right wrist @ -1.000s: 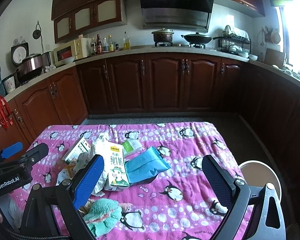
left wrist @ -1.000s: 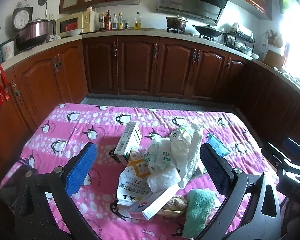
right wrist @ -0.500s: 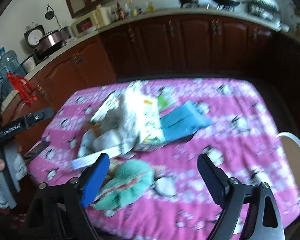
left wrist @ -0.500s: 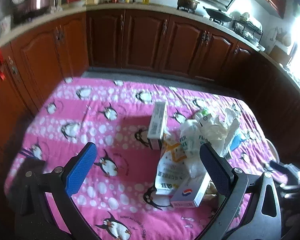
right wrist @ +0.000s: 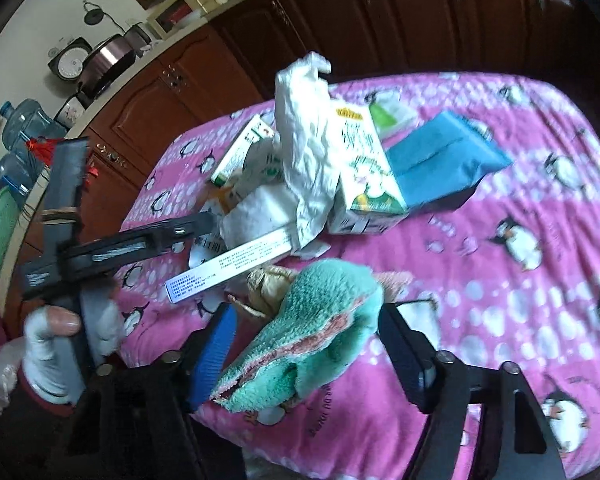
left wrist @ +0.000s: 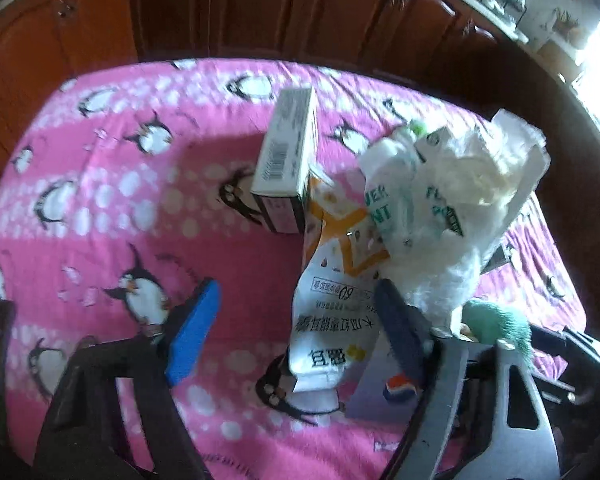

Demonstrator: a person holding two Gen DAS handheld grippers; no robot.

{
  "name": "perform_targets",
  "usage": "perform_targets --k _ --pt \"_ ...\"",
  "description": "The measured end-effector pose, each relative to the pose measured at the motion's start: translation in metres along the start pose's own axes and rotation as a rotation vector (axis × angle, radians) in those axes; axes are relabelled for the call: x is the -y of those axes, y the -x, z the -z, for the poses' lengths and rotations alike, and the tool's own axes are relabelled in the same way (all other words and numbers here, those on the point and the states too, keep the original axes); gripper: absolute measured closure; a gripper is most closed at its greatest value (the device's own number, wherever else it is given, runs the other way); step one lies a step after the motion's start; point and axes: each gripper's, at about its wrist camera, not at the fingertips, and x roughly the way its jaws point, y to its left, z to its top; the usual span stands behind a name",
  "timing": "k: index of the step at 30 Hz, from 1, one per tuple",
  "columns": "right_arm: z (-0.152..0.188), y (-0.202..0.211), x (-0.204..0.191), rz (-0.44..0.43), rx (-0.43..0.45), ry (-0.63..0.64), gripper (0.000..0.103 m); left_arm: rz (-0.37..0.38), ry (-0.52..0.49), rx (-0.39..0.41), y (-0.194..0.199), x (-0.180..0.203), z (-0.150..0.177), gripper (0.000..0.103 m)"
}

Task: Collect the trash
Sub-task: 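Grasp the orange-printed snack bag with the left tool while the right tool grasps the teal cloth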

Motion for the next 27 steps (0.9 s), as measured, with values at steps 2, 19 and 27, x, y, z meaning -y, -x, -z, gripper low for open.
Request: perform_targets --k 2,19,27 --pt "0.001 -0.007 0.003 -0.012 -0.017 -0.012 0.046 0.025 0.003 -0.035 -0.011 0.002 -0.002 0.053" --pt "-0.002 0.019 0.000 -0.036 0.036 0.019 0.093 0.048 -0.026 0.062 0.044 -0.018 -0.004 0.097" --pt "-0.003 0.018 0.013 0.029 0.031 -0.059 0.028 0.016 -0.027 0.146 0.079 -0.023 0.000 0.097"
